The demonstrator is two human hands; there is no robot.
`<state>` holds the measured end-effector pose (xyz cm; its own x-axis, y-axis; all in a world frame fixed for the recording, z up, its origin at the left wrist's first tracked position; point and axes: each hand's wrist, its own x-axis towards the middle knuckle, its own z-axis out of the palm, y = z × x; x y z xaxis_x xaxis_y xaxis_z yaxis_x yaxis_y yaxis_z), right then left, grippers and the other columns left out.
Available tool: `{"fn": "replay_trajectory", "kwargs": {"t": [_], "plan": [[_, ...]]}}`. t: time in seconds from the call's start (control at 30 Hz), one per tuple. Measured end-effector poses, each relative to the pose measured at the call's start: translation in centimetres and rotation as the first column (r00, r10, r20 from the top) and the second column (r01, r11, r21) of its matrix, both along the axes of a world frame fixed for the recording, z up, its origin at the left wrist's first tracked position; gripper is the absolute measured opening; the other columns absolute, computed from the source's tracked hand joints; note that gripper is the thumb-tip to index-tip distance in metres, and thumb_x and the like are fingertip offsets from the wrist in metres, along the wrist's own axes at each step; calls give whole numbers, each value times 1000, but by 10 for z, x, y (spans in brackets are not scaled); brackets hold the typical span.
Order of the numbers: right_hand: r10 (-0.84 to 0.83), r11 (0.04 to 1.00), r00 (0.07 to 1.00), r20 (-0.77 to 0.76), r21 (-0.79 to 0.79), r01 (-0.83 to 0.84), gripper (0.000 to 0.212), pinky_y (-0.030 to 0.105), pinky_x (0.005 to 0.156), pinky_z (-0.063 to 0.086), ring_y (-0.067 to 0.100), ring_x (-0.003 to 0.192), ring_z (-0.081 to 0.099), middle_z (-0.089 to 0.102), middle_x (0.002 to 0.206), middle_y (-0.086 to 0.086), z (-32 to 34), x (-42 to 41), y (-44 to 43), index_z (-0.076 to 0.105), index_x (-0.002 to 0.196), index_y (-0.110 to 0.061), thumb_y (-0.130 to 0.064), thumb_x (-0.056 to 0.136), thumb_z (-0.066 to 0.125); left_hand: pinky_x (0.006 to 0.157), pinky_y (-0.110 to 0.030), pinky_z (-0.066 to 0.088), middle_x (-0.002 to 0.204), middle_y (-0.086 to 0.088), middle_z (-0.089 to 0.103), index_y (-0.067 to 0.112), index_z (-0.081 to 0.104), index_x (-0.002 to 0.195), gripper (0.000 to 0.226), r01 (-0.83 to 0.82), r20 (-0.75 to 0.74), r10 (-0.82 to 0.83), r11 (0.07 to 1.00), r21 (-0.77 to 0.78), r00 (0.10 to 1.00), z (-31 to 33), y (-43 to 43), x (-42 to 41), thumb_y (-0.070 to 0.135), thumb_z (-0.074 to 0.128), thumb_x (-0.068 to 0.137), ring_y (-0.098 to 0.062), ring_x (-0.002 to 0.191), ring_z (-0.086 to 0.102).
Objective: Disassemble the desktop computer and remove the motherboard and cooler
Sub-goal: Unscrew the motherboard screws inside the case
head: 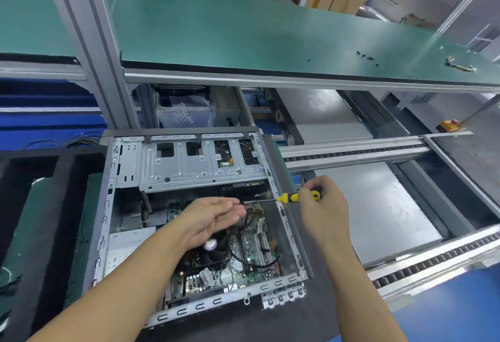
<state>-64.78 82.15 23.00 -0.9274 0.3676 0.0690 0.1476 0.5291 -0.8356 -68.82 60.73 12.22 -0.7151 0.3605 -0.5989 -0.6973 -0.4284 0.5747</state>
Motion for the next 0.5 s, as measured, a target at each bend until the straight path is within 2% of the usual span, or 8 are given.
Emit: {"fn": "replay_trajectory", "kwargs": {"t": [0.1, 0.17, 0.23, 0.3, 0.37, 0.43, 0.5], "plan": [[125, 991, 991, 54, -55, -122, 9, 14, 47, 36, 3, 50, 44, 58, 69, -5, 2, -9, -17, 57, 82, -24, -18, 88, 55, 70, -26, 60, 113, -24, 70, -3, 63, 120, 28, -66, -36, 66, 998, 6, 997, 11, -24, 9, 7, 57, 94, -30, 105, 70], [211, 964, 972, 102, -187, -189, 11, 24, 51, 37, 10, 54, 45, 59, 67, -1, 2, -14, -34, 57, 80, -26, -22, 91, 54, 72, -26, 60, 113, -25, 70, -3, 62, 121, 28, -141, -58, 141, 990, 18, 988, 20, -42, 18, 6, 56, 95, -30, 106, 70], [284, 914, 951, 120, -335, -230, 11, 29, 53, 38, 12, 57, 46, 58, 65, -4, 1, -19, -55, 58, 83, -25, -23, 94, 55, 73, -27, 60, 116, -26, 69, -3, 62, 121, 27, -227, -66, 232, 972, 65, 971, 31, -62, 29, 0, 51, 97, -30, 106, 70], [372, 818, 921, 114, -510, -268, 8, 28, 54, 41, 12, 58, 50, 59, 73, -2, 2, -22, -80, 60, 92, -15, -17, 97, 55, 71, -26, 60, 117, -25, 68, -4, 62, 120, 29, -326, -70, 336, 937, 125, 939, 41, -86, 44, -6, 47, 96, -26, 102, 72], [465, 668, 879, 103, -692, -272, 7, 26, 53, 44, 13, 59, 53, 56, 79, 5, 3, -21, -108, 57, 92, -6, -8, 99, 54, 70, -24, 59, 117, -22, 69, -6, 61, 119, 29, -411, -84, 427, 898, 154, 900, 50, -113, 63, -9, 45, 96, -22, 100, 72], [543, 546, 834, 95, -795, -265, 7, 26, 54, 48, 15, 59, 57, 57, 78, 7, 3, -16, -137, 56, 91, -3, -3, 98, 55, 70, -22, 59, 117, -20, 70, -5, 60, 120, 29, -486, -110, 501, 863, 140, 858, 55, -144, 82, -9, 42, 97, -21, 102, 71], [627, 464, 774, 91, -841, -277, 5, 26, 55, 51, 17, 61, 60, 60, 77, 9, 2, -8, -167, 56, 92, -2, 0, 97, 57, 70, -23, 59, 116, -20, 70, -2, 61, 119, 29, -576, -128, 586, 810, 106, 800, 57, -178, 100, -9, 43, 98, -21, 103, 71]]}}
